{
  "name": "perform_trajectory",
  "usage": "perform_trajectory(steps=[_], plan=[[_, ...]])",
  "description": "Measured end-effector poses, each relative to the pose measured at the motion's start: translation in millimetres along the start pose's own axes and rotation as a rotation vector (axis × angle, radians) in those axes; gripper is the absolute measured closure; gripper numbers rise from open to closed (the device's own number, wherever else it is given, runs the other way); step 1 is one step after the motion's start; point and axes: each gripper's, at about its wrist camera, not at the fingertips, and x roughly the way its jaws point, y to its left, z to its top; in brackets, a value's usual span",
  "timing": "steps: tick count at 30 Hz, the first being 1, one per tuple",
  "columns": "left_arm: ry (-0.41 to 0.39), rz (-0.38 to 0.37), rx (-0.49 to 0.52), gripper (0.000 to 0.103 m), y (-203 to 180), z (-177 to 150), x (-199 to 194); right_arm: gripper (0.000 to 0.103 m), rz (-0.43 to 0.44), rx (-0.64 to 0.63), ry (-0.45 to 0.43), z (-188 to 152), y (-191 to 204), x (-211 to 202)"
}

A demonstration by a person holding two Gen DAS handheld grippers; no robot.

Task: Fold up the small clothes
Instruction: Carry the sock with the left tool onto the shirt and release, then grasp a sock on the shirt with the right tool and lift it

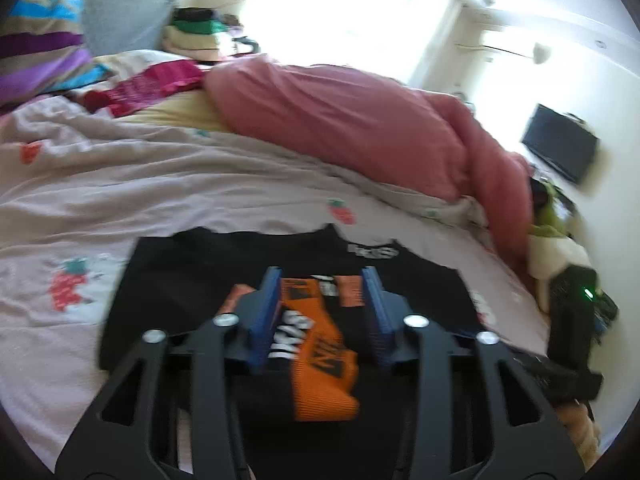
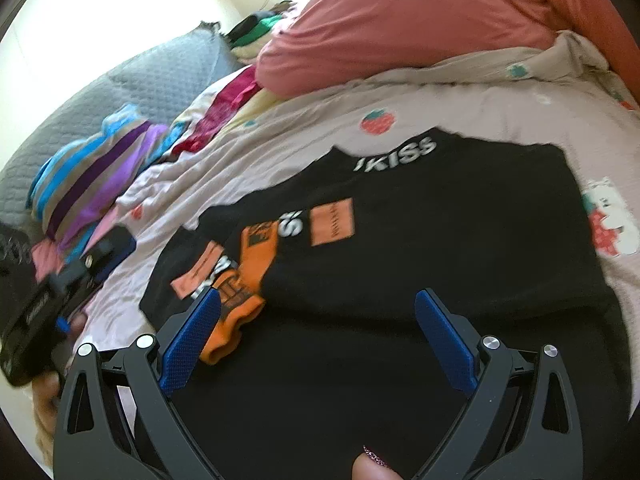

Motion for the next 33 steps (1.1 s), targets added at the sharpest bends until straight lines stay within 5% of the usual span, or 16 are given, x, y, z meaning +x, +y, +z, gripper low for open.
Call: perform_trajectory(steps=[7, 8, 13, 16, 23, 33], plan=[[0.011, 0.153, -0.050, 0.044, 31.9, 4.2, -3.6, 0.006, 0.100, -0.033, 0.108, -16.0, 39.9, 32.2], [0.010, 0.172, -0.057, 0.036, 35.9, 4.0, -4.2, 0.006, 0.107, -0.026, 0.123, -17.0, 43.5, 37.7], [0.008, 0.192, -0.095, 0.032, 48.2, 3.9, -7.4, 0.009, 0.152, 0.087, 0.179, -17.9, 50.5, 65.1], [0.002, 0.222, -0.098, 0.027, 51.9, 4.2, -9.3, 0.024, 0.140, 0.146, 0.164, -15.4, 49.8, 75.9], [-0.015, 0.257, -0.142, 0.026, 65.8, 5.7, -17.0, 0.091, 0.121, 0.023, 0.123, -11.0, 73.4, 79.0], [-0.060, 0.269, -0.201, 0.026, 83.9, 10.5, -32.9, 0.096, 0.150, -0.184, -0.051, 19.4, 112.3, 33.7]])
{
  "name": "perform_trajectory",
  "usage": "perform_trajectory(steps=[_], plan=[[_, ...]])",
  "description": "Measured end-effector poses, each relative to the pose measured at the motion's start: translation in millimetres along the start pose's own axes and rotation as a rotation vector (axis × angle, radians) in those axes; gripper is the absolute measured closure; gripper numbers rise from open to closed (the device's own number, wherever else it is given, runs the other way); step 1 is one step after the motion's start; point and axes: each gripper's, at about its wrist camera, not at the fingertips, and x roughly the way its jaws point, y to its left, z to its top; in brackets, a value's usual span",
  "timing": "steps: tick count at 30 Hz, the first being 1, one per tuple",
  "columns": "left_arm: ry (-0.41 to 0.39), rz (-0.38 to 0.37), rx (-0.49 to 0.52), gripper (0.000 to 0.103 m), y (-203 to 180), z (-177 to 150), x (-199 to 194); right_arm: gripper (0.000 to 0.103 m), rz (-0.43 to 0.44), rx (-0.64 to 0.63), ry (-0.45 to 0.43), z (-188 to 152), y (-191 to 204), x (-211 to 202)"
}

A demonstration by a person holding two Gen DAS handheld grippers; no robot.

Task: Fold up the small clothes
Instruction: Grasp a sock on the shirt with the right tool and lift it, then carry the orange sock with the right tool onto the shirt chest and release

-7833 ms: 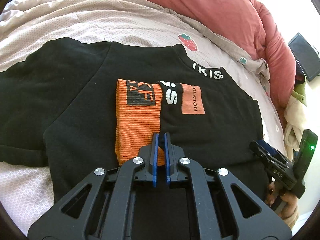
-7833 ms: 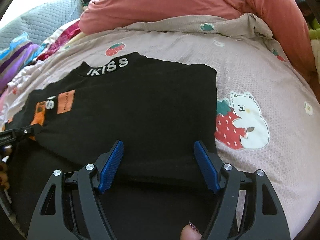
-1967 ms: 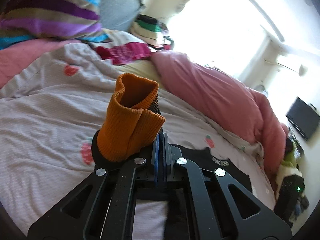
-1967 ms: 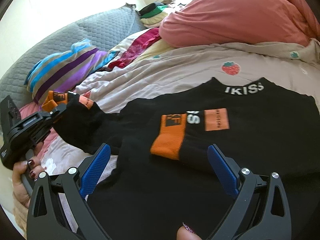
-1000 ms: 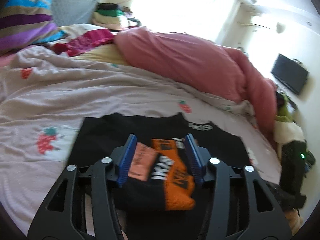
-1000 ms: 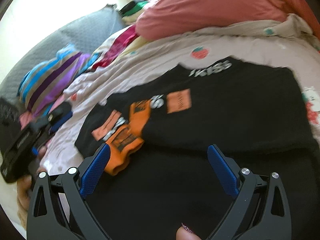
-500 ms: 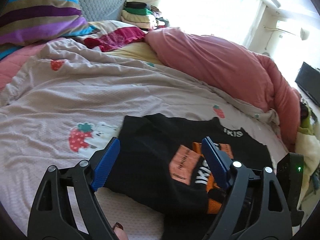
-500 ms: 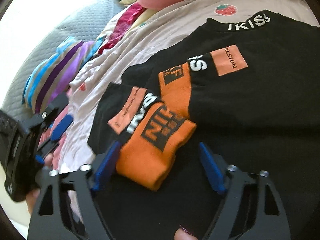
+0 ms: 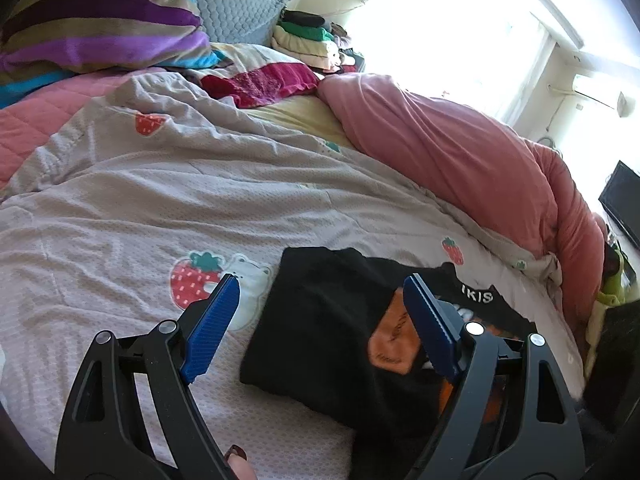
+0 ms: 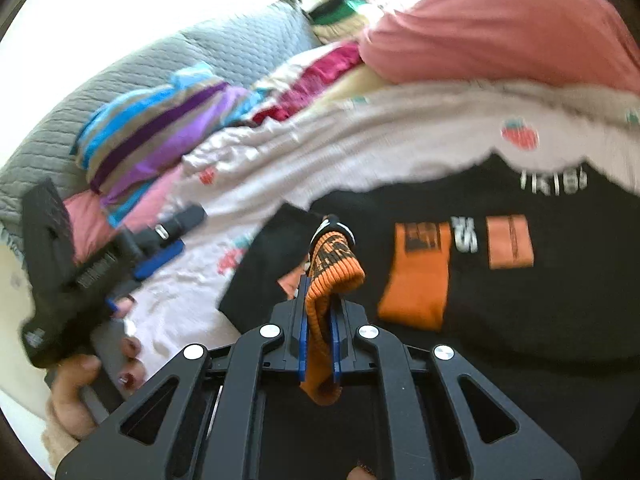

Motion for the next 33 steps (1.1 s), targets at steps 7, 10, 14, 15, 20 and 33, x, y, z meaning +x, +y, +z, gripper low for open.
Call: perform_trajectory(steps=[7, 10, 14, 15, 20, 33], plan=[[0.000, -0.004, -0.017, 0.026, 4.5, 0.8, -0.9, 0.097, -0.034, -0.067, -0.099, 38.3, -1.8, -30.2], [-0.003, -0.009, -0.012, 0.026, 3.4, 1.1, -1.6, 0.097, -0.068, -0.074, -0.134, 48.1, -14.3, -44.2], [-0.004, -0.012, -0.007, 0.026, 1.9, 0.6, -1.4, 0.098, -0.106, -0.048, -0.163, 52.0, -37.0, -60.6], [-0.003, -0.012, -0.006, 0.026, 1.7, 0.6, -1.2, 0.098, -0.115, -0.043, -0.166, 51.9, -40.7, -63.0], [-0.002, -0.012, 0.003, 0.026, -0.9, -0.4, -0.5, 0.098, -0.175, -0.013, -0.181, 48.0, -68.7, -78.5], [0.011, -0.024, 0.080, 0.026, -24.2, -8.7, 6.0, 0.098, -0.299, 0.051, -0.186, 23.8, -117.1, -102.6]])
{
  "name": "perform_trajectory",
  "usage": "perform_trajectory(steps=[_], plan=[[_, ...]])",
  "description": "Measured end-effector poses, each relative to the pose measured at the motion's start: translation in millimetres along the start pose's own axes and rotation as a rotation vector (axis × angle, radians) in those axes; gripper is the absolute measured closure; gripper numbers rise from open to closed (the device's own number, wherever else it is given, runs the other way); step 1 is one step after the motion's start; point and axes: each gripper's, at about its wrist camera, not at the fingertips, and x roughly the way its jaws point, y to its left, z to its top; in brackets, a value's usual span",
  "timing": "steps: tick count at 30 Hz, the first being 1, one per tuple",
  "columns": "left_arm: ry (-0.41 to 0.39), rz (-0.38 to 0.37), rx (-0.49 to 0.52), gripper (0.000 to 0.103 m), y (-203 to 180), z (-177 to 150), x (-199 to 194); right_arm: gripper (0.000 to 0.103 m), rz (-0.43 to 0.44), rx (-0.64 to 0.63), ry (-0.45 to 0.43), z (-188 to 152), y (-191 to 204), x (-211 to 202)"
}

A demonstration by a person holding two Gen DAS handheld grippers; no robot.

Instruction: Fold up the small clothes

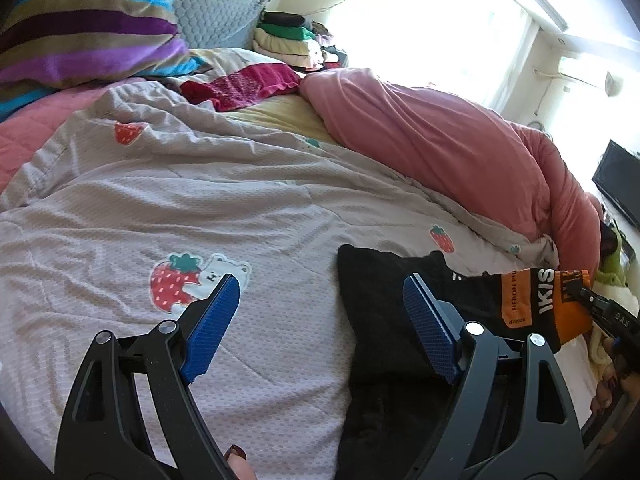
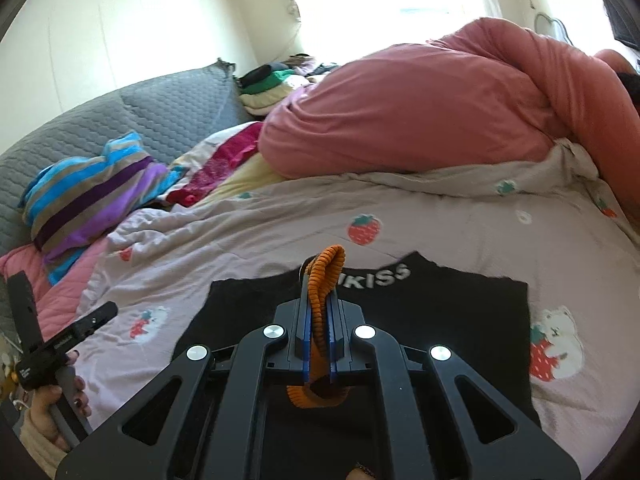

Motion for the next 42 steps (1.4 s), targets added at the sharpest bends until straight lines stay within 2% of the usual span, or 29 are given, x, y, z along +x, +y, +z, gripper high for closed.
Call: perform_trajectory(steps=[8, 19, 25, 27, 29, 31, 33, 38, 42], plan=[[0.034, -0.031, 0.065, 0.026, -25.0, -5.6, 13.5, 0.098, -0.061, 0.025, -0.001, -5.8, -25.4, -3.3], [0.135, -0.089, 0.195, 0.026, -80.5, -7.4, 47.2, 0.098, -0.082, 0.060, 0.007, -10.7, -44.9, -2.4], [0.215, -0.102, 0.237, 0.038, -103.3, -7.3, 75.9, 0.097, -0.100, 0.094, 0.028, -13.3, -56.8, -0.6], [0.231, -0.109, 0.246, 0.044, -106.8, -7.0, 82.1, 0.092, -0.108, 0.112, 0.031, -16.4, -62.0, -0.7], [0.253, -0.114, 0.252, 0.044, -109.3, -8.9, 90.1, 0.087, -0.141, 0.107, 0.034, -19.4, -65.2, -0.4], [0.274, -0.107, 0.257, 0.045, -110.0, -11.9, 97.8, 0.075, -0.189, 0.098, 0.026, -22.7, -67.9, -2.5], [0.301, -0.107, 0.260, 0.045, -108.2, -17.2, 106.8, 0.073, -0.210, 0.074, 0.030, -25.6, -66.2, -0.9], [0.386, -0.052, 0.286, 0.045, -97.5, -35.7, 124.8, 0.073, -0.180, -0.008, 0.107, -30.3, -47.0, 22.3], [0.392, -0.052, 0.293, 0.045, -92.0, -41.4, 123.5, 0.073, -0.137, -0.114, 0.215, -34.2, -12.0, 61.9]])
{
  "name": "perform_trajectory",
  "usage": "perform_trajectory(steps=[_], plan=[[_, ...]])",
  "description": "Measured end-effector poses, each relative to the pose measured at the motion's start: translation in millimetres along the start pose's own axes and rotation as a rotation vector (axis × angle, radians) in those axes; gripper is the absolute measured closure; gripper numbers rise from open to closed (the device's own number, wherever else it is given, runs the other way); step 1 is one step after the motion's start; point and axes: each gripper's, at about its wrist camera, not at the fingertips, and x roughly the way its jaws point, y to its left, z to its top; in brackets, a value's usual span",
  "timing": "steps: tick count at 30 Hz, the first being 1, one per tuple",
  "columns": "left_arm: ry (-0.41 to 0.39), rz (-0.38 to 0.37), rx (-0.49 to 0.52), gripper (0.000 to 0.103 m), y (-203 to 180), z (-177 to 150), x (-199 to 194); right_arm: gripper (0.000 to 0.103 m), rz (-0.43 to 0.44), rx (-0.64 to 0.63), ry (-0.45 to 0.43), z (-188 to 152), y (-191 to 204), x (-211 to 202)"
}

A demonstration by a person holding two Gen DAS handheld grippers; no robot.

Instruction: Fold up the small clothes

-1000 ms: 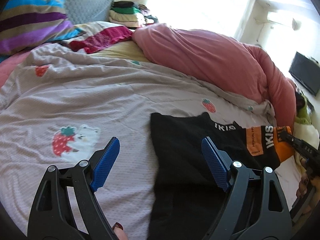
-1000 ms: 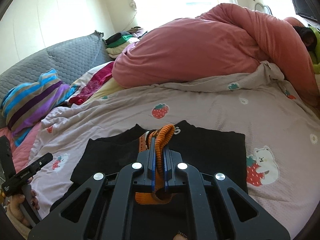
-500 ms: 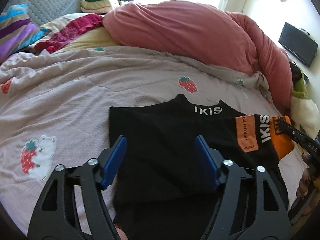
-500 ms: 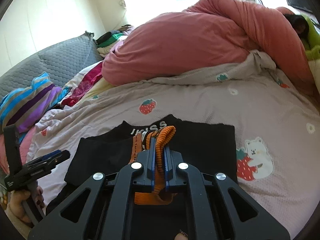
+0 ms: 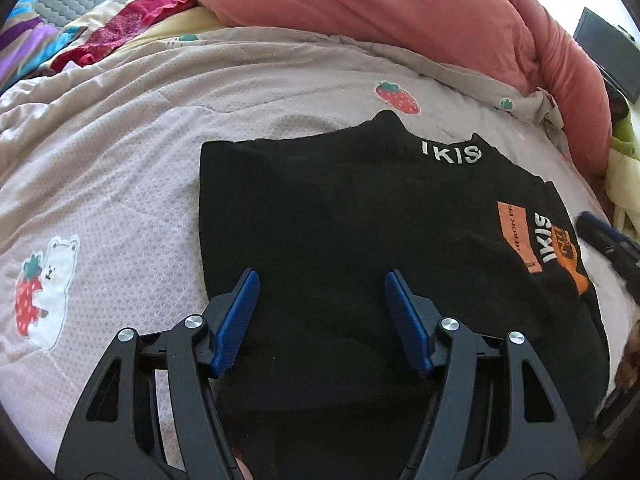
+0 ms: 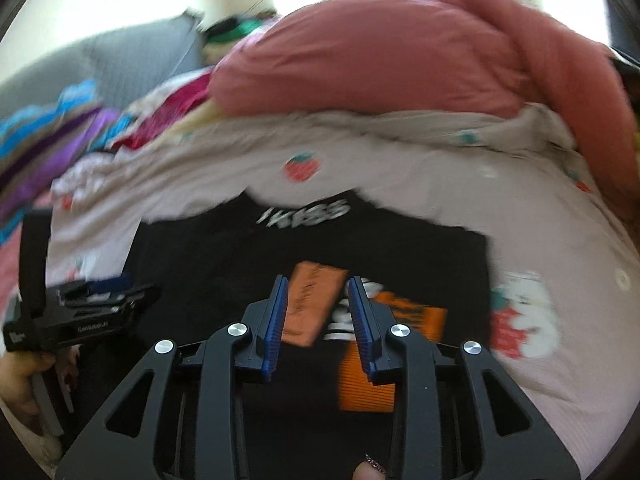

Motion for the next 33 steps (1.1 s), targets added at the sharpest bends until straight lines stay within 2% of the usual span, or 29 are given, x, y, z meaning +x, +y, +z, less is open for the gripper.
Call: perform_trajectory(steps=[6, 11, 12, 16, 21, 24, 29, 33], plan=[[-0.006, -0.013, 0.000, 0.045, 4.3, -5.3, -2.8, 0.073, 0.000, -0.056, 0.063, 4.2, 30.8, 32.0], [-0.010, -0.025, -0.004, 0.045, 5.9, -7.0, -2.8, 0.072, -0.057, -0.071, 0.159, -13.7, 16.0, 49.0], [-0.010, -0.028, -0.003, 0.045, 5.7, -7.2, -2.9, 0.066, -0.052, -0.070, 0.164, -16.6, 11.5, 49.3], [-0.011, -0.030, 0.000, 0.045, 5.2, -8.0, -3.4, 0.064, -0.003, -0.037, 0.155, -26.9, -5.4, 41.3], [-0.021, -0.016, 0.006, 0.045, 3.8, -9.0, -6.0, 0.063, -0.010, -0.051, 0.118, -28.5, 0.6, 29.0], [-0.032, 0.000, 0.020, 0.045, 0.2, -11.3, -12.7, 0.062, 0.026, -0.036, 0.088, -33.4, 0.6, 14.3], [-0.037, 0.044, 0.070, 0.043, -10.7, -18.0, -18.4, 0.062, 0.023, -0.056, 0.119, -47.4, 0.1, 11.8], [-0.033, 0.044, 0.067, 0.042, -10.1, -22.1, -17.4, 0.062, 0.019, -0.058, 0.120, -50.6, 1.3, 13.2]])
